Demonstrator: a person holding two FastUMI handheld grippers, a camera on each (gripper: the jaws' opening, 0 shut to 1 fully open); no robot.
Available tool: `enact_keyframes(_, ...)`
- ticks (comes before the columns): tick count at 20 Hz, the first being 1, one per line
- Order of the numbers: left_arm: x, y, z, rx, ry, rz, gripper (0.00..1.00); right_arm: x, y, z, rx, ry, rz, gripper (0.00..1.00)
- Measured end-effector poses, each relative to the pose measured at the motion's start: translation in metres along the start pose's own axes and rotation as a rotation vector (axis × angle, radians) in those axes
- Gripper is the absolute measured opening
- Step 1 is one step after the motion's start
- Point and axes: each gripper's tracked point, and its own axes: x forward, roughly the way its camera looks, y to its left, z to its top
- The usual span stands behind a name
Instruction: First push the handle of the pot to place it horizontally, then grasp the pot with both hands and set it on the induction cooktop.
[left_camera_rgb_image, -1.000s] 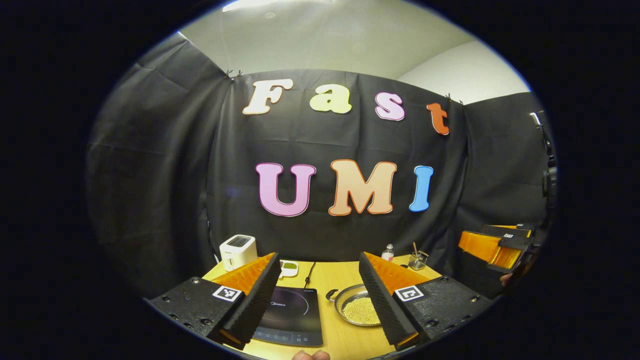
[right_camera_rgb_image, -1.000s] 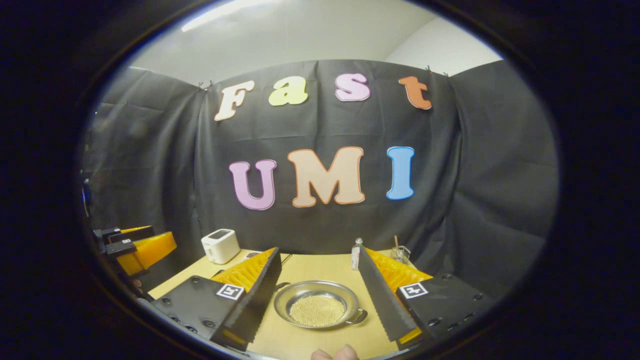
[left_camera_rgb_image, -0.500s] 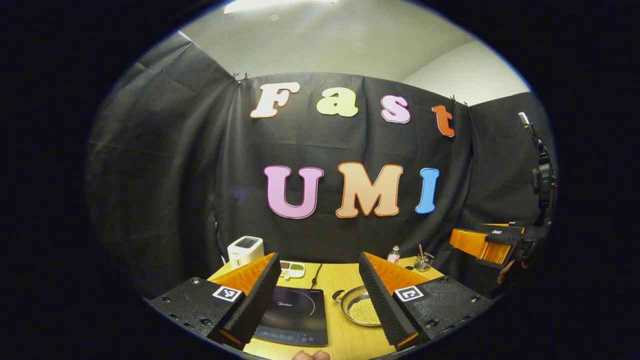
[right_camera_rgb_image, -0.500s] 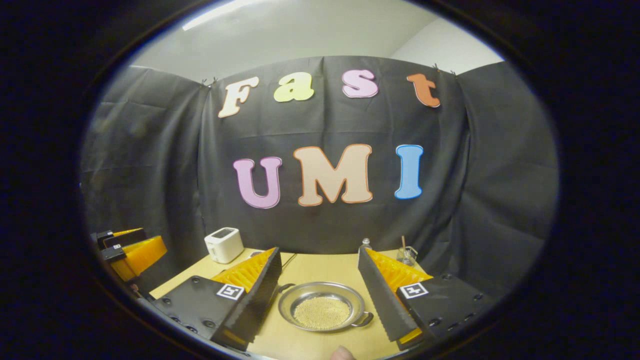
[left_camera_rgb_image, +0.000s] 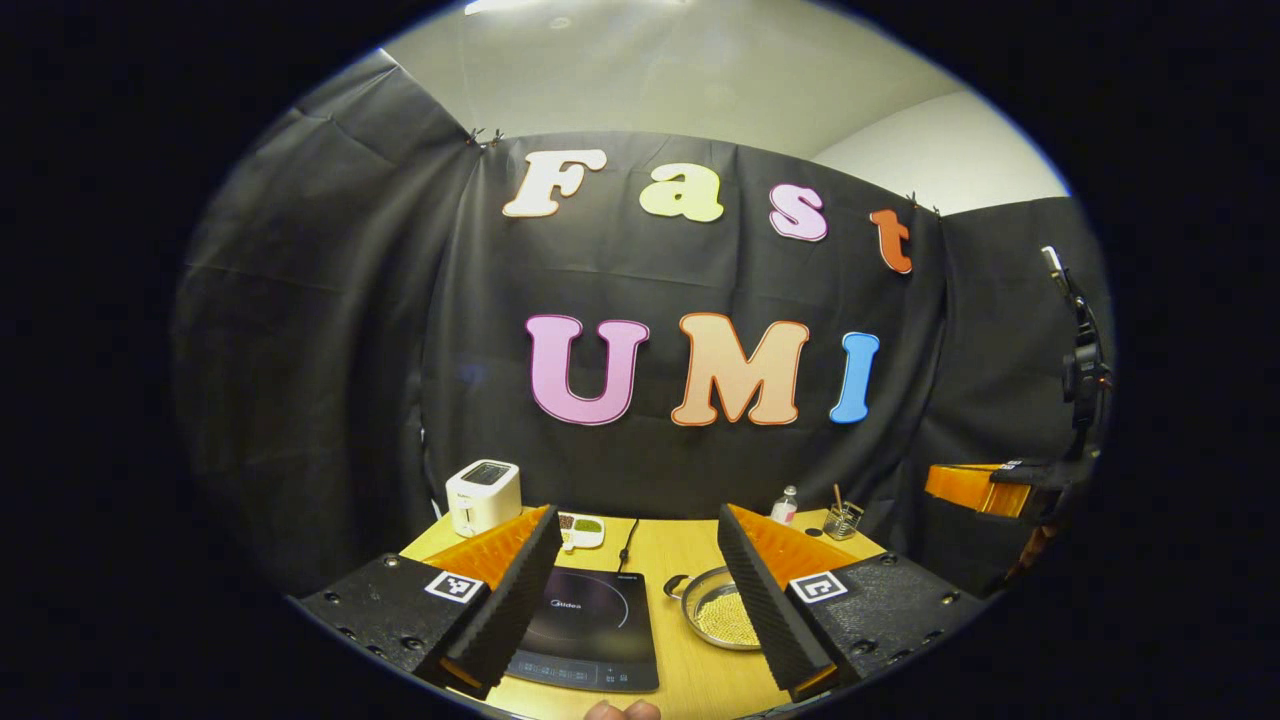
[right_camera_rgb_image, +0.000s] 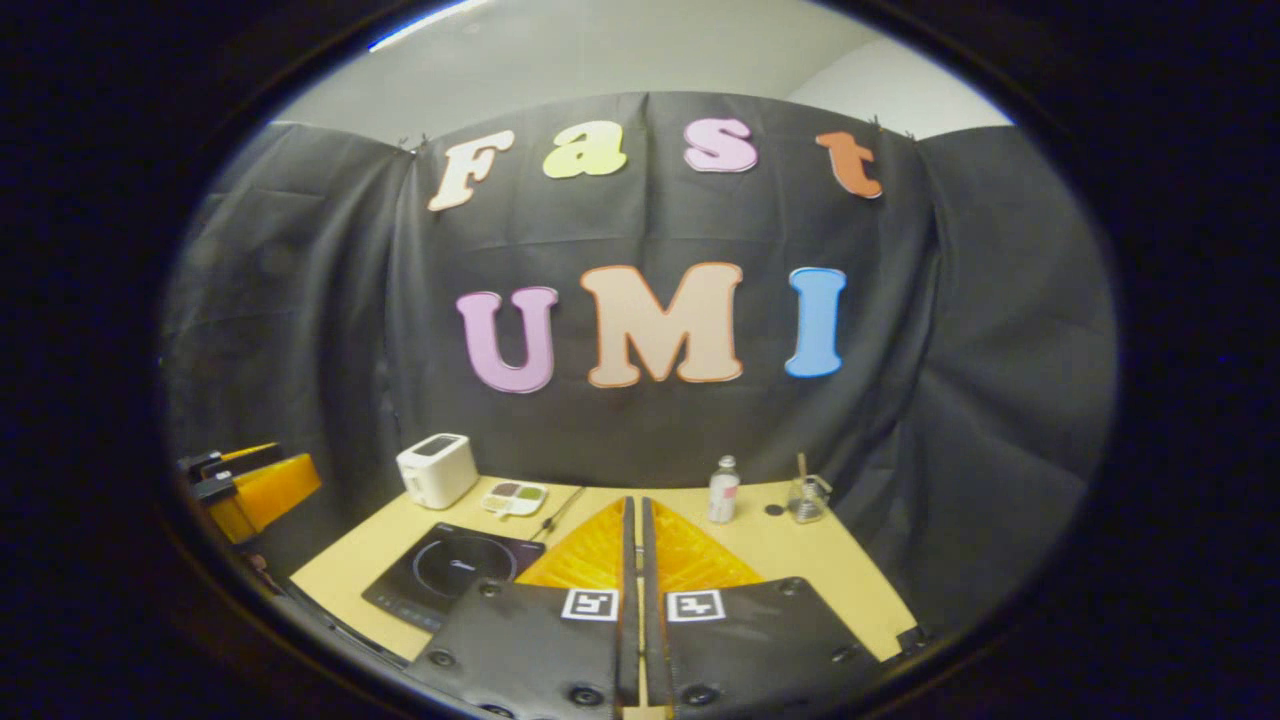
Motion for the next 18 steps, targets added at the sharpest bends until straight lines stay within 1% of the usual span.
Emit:
enact_keyframes(1, 0.002, 0.0, -0.002, 0.005, 0.007, 0.003, 0.92, 0.002, 0.0, -0.011, -0.004, 0.037, 0.013, 0.01)
enact_keyframes(2, 0.007, 0.0, -0.005, 0.005, 0.01, 0.009, 0.95, 0.006, -0.003, -0.022, -0.009, 0.066, 0.022, 0.0)
enact_keyframes(3, 0.011, -0.001, -0.006, 0.006, 0.012, 0.017, 0.95, 0.011, -0.004, -0.032, -0.01, 0.099, 0.039, 0.03)
enact_keyframes(4, 0.015, -0.002, -0.01, 0.013, 0.021, 0.026, 0.95, 0.015, -0.004, -0.041, -0.002, 0.125, 0.061, 0.03)
enact_keyframes(5, 0.019, -0.003, -0.013, 0.02, 0.035, 0.04, 0.92, 0.022, -0.006, -0.048, 0.013, 0.144, 0.076, 0.03)
enact_keyframes(6, 0.022, -0.004, -0.017, 0.021, 0.045, 0.057, 0.96, 0.028, -0.012, -0.055, 0.025, 0.164, 0.09, 0.01)
enact_keyframes(7, 0.026, -0.006, -0.017, 0.019, 0.046, 0.072, 0.92, 0.034, -0.017, -0.06, 0.033, 0.175, 0.108, 0.03)
enact_keyframes(8, 0.031, -0.01, -0.017, 0.024, 0.046, 0.085, 0.92, 0.041, -0.023, -0.065, 0.034, 0.183, 0.123, 0.01)
enact_keyframes(11, 0.044, -0.019, -0.026, 0.057, 0.09, 0.126, 0.92, 0.06, -0.044, -0.092, 0.032, 0.241, 0.161, 0.02)
enact_keyframes(12, 0.048, -0.022, -0.026, 0.054, 0.098, 0.143, 0.95, 0.065, -0.051, -0.106, 0.036, 0.268, 0.178, 0.02)
enact_keyframes(13, 0.052, -0.026, -0.025, 0.053, 0.107, 0.16, 0.95, 0.071, -0.058, -0.118, 0.044, 0.299, 0.193, 0.0)
enact_keyframes(14, 0.055, -0.03, -0.027, 0.059, 0.113, 0.177, 0.95, 0.076, -0.064, -0.13, 0.057, 0.324, 0.209, 0.02)
enact_keyframes(15, 0.058, -0.034, -0.027, 0.071, 0.11, 0.194, 0.92, 0.082, -0.07, -0.143, 0.063, 0.348, 0.222, 0.0)
enact_keyframes(16, 0.062, -0.037, -0.027, 0.088, 0.116, 0.215, 0.96, 0.087, -0.075, -0.16, 0.06, 0.381, 0.234, 0.02)
enact_keyframes(17, 0.063, -0.038, -0.031, 0.102, 0.136, 0.241, 0.96, 0.091, -0.08, -0.174, 0.058, 0.414, 0.25, 0.02)
enact_keyframes(18, 0.063, -0.041, -0.031, 0.101, 0.141, 0.261, 0.92, 0.094, -0.082, -0.187, 0.057, 0.441, 0.272, 0.02)
